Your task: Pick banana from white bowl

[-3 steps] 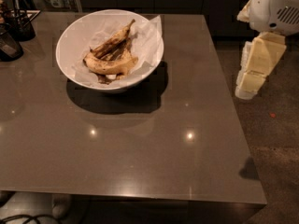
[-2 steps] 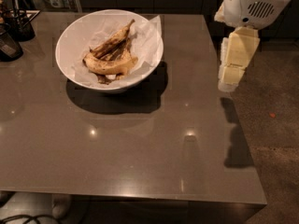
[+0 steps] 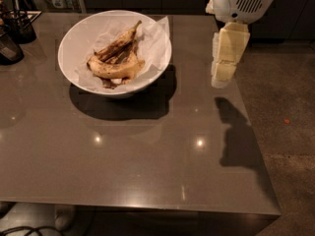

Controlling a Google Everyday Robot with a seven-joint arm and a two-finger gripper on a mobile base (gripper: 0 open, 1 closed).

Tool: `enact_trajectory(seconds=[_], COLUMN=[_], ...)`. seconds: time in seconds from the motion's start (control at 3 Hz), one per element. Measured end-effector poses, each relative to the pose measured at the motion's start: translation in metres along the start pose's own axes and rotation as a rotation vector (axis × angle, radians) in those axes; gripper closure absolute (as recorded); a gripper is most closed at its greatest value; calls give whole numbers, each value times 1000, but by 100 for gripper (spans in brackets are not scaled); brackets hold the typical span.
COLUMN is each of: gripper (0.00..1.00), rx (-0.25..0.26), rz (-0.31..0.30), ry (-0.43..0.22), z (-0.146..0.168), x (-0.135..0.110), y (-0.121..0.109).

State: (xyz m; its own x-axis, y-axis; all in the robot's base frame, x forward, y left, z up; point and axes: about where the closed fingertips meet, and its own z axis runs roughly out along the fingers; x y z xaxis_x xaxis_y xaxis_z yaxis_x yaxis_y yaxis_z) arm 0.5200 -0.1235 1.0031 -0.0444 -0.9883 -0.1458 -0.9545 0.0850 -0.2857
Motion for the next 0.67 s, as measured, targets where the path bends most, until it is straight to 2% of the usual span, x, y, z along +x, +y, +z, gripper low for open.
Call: enact_trajectory(seconds=[0.67], gripper=[0], rx=[-2], rz=[-253], ry=[51], z=[22], x=[-85], y=[-31])
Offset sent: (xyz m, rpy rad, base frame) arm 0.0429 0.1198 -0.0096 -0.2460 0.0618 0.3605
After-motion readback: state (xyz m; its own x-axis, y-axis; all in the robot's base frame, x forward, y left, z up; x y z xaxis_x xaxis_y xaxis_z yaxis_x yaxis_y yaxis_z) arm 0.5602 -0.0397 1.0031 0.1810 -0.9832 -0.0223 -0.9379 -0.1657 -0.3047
